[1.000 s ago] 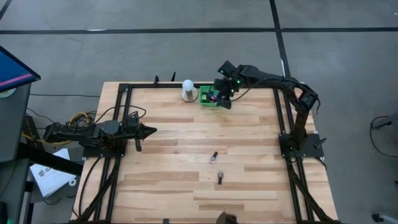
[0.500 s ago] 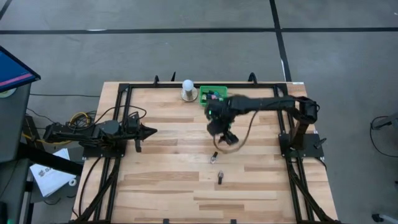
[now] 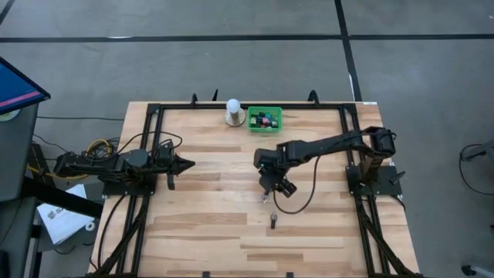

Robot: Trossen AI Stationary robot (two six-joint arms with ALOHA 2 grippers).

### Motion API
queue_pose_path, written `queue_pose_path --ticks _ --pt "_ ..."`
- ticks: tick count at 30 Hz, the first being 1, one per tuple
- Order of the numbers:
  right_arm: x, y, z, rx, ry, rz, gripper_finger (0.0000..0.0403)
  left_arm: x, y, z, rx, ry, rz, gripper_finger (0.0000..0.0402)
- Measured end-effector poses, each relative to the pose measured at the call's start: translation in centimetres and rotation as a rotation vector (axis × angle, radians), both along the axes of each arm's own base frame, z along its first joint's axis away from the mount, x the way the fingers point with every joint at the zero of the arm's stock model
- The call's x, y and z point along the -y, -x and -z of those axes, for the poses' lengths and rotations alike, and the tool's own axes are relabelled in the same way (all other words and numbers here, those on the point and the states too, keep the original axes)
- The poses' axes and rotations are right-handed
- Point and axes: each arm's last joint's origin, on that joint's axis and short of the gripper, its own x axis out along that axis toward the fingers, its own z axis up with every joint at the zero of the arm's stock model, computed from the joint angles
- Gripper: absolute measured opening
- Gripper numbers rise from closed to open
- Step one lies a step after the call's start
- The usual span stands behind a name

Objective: Pick & Place Nail Polish
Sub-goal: Put the transparent nail polish bottle into the green basket

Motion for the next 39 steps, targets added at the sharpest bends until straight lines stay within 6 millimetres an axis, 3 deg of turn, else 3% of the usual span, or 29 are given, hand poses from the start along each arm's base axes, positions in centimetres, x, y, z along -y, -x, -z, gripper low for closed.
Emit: queue_pose_path --ticks 10,16,22,31,39 --pt "-0.6 0.4 2.7 0.063 0.029 -0.005 0.0203 0.0 0.0 0.0 -0.001 -0.002 0.000 0.0000" --pt "-0.5 0.2 5.5 -0.021 0.020 -0.002 0.0196 0.0 0.0 0.0 -0.001 0.000 0.000 0.0000" --pt "-0.6 0.1 6.8 -0.087 0.012 0.046 0.0184 0.0 0.0 0.1 -0.005 0.007 -0.003 0.0000" --pt "-0.4 0.1 6.8 -0.084 0.011 0.058 0.0102 0.0 0.0 0.0 -0.001 0.008 -0.004 0.0000" --pt "-0.4 0.1 6.8 -0.087 0.011 0.065 0.0052 0.0 0.0 0.0 -0.001 0.008 -0.004 0.0000"
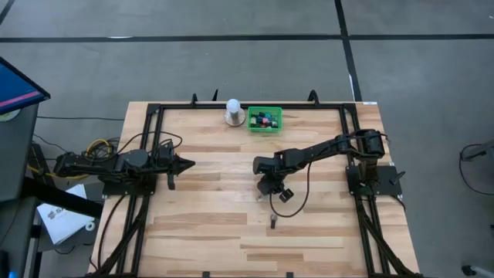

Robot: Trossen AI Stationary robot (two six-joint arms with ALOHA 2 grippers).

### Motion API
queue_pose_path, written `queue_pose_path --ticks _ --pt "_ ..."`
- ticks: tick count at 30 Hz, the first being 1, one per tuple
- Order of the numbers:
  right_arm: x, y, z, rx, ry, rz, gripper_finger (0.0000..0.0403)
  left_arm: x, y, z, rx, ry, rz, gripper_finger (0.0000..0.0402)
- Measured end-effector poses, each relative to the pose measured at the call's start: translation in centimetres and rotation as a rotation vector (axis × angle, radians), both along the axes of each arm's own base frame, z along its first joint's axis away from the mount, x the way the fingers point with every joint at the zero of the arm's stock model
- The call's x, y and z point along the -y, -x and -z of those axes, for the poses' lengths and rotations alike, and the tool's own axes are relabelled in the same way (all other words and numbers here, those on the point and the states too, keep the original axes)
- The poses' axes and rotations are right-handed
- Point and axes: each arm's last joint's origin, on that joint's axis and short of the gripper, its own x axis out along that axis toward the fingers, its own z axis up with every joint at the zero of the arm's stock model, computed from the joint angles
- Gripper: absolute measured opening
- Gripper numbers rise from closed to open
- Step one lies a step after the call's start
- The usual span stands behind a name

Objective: Pick & Place Nail Polish
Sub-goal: Put the transparent nail polish bottle into the green basket

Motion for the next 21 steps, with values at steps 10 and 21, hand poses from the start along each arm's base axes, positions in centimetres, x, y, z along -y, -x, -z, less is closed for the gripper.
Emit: queue_pose_path --ticks 10,21 --pt "3.2 -2.1 -2.1 0.019 -0.033 0.183 0.0047 0.0 0.0 0.0 0.000 0.003 -0.001 0.0000" --pt "11.6 -2.0 -9.0 0.168 -0.043 0.416 0.0050 0.0 0.0 0.0 0.002 0.002 -0.001 0.0000"
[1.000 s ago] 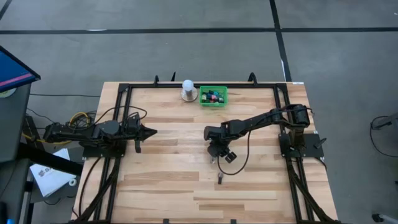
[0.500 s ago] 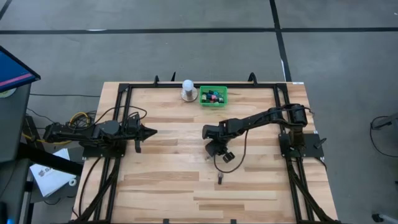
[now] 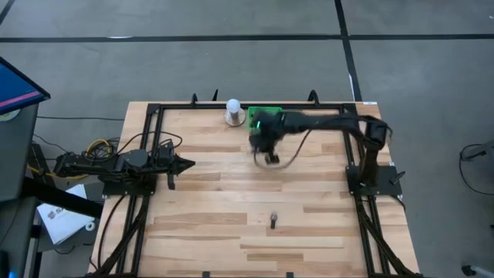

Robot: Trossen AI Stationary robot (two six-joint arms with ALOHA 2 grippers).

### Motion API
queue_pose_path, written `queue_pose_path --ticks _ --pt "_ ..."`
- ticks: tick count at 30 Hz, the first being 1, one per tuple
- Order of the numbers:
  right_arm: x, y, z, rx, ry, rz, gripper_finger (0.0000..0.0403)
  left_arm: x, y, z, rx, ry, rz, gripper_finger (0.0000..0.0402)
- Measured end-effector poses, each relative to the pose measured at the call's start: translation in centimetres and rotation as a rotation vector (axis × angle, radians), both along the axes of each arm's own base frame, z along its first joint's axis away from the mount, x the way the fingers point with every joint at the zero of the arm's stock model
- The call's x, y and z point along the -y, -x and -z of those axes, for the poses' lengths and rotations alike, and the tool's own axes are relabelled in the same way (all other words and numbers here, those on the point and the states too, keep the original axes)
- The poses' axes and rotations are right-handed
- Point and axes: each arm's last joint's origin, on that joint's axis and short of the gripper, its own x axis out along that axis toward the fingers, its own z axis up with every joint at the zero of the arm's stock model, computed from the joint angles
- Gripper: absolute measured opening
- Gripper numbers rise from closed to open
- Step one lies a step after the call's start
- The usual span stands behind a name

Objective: Pick & Place Nail Polish
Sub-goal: Put the transparent nail polish bottle into the green basket, then put the brown nail polish bottle into the green basket

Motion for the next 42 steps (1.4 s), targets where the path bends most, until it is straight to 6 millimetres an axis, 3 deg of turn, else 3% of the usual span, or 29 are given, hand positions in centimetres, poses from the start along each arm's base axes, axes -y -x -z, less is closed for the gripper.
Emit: queue_pose_path --ticks 6,13,27,42 --pt "5.3 3.2 -4.0 0.099 0.072 0.179 0.0051 0.0 0.0 -0.1 0.011 -0.002 0.000 0.0000" --pt "10.5 6.2 -3.8 0.049 0.141 0.373 0.0051 0.0 0.1 -0.1 0.017 -0.003 0.001 0.0000" --pt "11.5 6.0 -0.4 -0.086 0.139 0.369 0.0052 0.0 0.1 -0.2 0.023 -0.001 -0.004 0.0000" --pt "11.6 5.6 0.6 -0.124 0.175 0.366 0.0100 0.0 0.1 -0.2 0.027 0.000 -0.004 0.0000"
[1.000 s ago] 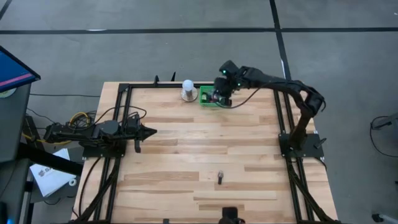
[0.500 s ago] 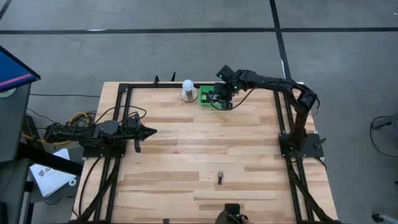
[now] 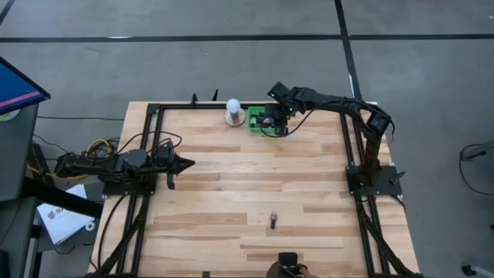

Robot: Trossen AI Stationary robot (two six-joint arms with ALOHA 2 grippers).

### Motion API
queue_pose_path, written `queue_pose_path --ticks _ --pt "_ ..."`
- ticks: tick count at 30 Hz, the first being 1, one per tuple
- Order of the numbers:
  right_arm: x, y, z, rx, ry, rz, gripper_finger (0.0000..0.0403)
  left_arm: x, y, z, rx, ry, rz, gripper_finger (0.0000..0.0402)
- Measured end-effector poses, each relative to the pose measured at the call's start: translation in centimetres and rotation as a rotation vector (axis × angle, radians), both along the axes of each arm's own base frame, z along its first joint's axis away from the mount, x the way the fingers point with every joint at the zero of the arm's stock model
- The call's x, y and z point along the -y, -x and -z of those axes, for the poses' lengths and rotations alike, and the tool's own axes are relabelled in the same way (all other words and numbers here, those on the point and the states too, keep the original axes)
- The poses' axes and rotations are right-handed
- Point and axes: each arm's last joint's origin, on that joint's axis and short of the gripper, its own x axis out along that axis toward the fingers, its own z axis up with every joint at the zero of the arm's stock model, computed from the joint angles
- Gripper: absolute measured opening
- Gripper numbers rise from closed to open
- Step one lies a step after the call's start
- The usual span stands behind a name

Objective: Pick & Place Nail Polish
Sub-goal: Put the brown nail polish bottle into the green basket

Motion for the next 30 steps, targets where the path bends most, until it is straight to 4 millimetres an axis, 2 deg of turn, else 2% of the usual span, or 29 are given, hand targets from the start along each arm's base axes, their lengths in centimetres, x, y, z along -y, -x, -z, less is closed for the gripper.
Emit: queue_pose_path --ticks 4,7,10,12,16,21,26,30 --pt "-0.2 0.1 -0.3 -0.015 -0.032 0.042 0.0128 0.0 0.0 0.0 0.003 0.000 0.000 0.0000" --pt "-0.6 0.3 -2.1 -0.029 -0.098 0.140 0.0150 0.0 0.0 0.0 0.004 0.000 0.001 0.0000" --pt "-1.9 0.2 -4.0 -0.056 -0.194 0.279 0.0167 0.0 0.0 0.0 0.005 -0.003 0.007 0.0000" --pt "-3.6 0.2 -4.8 -0.102 -0.275 0.332 0.0173 0.0 0.0 0.0 0.006 -0.003 0.009 0.0000" --pt "-8.4 -0.4 -5.1 -0.220 -0.368 0.436 0.0173 0.2 0.0 -0.1 0.008 0.001 0.071 0.0000" --pt "-16.4 -1.7 -4.3 -0.328 -0.399 0.571 0.0168 0.4 -0.1 -0.1 0.009 -0.001 0.132 0.0000" --pt "-24.5 -2.8 -4.1 -0.267 -0.442 0.711 0.0195 0.5 0.0 -0.2 0.017 -0.006 0.190 0.0000" --pt "-29.3 -3.4 -4.3 -0.128 -0.507 0.891 0.0233 0.7 0.0 -0.2 0.019 -0.014 0.235 0.0000"
